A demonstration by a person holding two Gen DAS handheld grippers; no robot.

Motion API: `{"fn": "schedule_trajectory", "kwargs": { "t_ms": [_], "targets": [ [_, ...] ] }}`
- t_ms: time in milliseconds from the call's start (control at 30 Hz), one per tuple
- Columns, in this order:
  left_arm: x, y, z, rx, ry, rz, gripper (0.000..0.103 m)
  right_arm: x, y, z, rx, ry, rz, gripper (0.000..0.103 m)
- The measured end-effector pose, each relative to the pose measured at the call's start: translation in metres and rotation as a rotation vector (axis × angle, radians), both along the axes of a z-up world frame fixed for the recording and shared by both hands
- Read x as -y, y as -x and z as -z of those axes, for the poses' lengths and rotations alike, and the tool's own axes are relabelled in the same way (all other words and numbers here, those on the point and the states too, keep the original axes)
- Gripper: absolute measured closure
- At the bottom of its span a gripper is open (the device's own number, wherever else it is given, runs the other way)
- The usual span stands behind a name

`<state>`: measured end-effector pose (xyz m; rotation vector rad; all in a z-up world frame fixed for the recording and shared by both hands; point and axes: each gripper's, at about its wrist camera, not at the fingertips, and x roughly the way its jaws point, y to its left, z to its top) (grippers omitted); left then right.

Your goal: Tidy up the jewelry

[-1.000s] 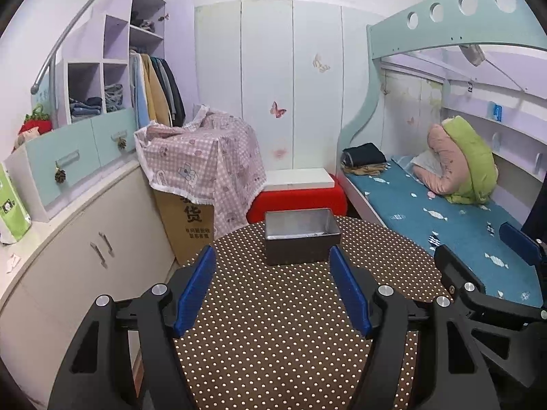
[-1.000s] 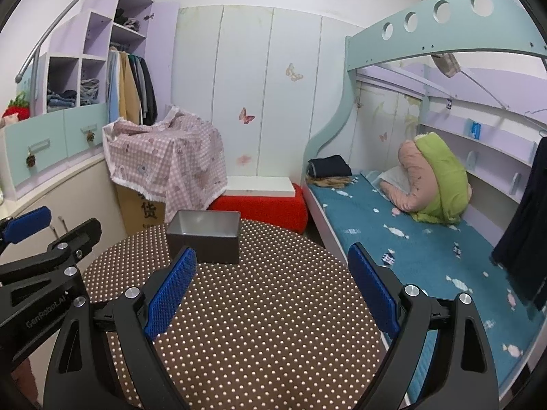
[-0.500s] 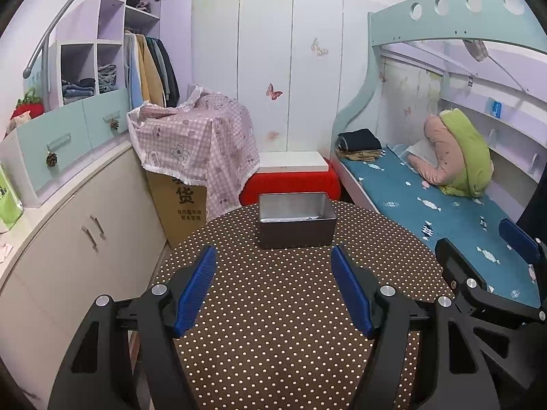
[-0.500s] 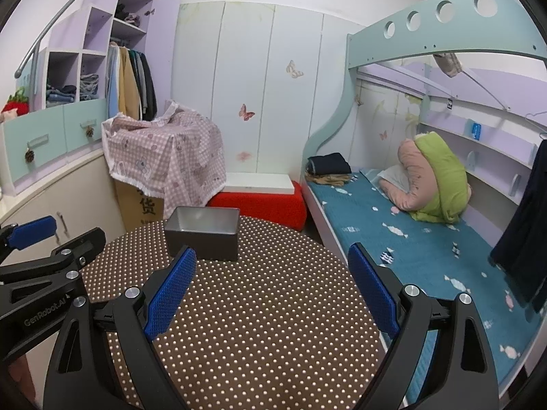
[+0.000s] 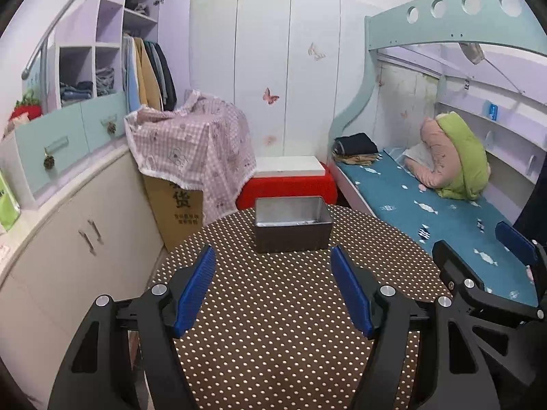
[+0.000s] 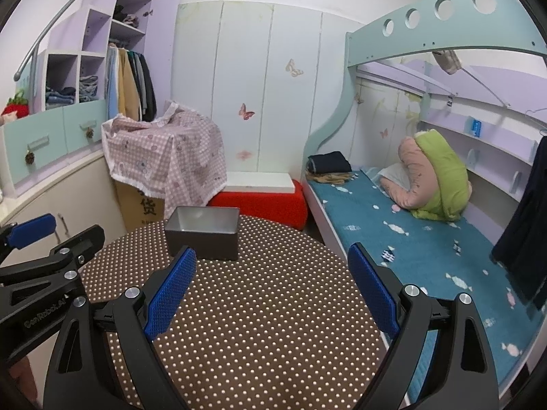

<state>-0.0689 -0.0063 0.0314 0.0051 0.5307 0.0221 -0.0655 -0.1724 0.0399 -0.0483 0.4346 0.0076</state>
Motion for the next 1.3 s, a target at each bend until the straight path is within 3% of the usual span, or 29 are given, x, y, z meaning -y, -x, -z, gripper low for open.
{"fn": "schedule_trajectory", "kwargs": {
  "t_ms": [600,667,800,933,1300],
  "targets": [
    [0.001,-0.006,0.008,-0.072,0.001,-0.009,0.035,-0.002,-0.003,0.005,-0.019,0.007,-0.001,0.016],
    [0.001,-0.005,0.008,-0.061,-0.001,-0.010,0.035,-0.002,-0.003,0.005,-0.019,0.005,0.000,0.016],
    [0.005,0.005,-0.001,0.040,-0.026,-0.022,0.037,-0.001,-0.002,0.006,-0.016,-0.010,0.003,0.016],
    [0.004,0.004,-0.002,0.024,0.006,-0.006,0.034,0.001,0.000,0.007,-0.015,-0.012,0.015,0.016],
    [0.004,0.004,0.001,-0.012,-0.009,-0.011,0.034,0.002,0.004,0.007,-0.021,-0.011,0.020,0.016]
  ]
}}
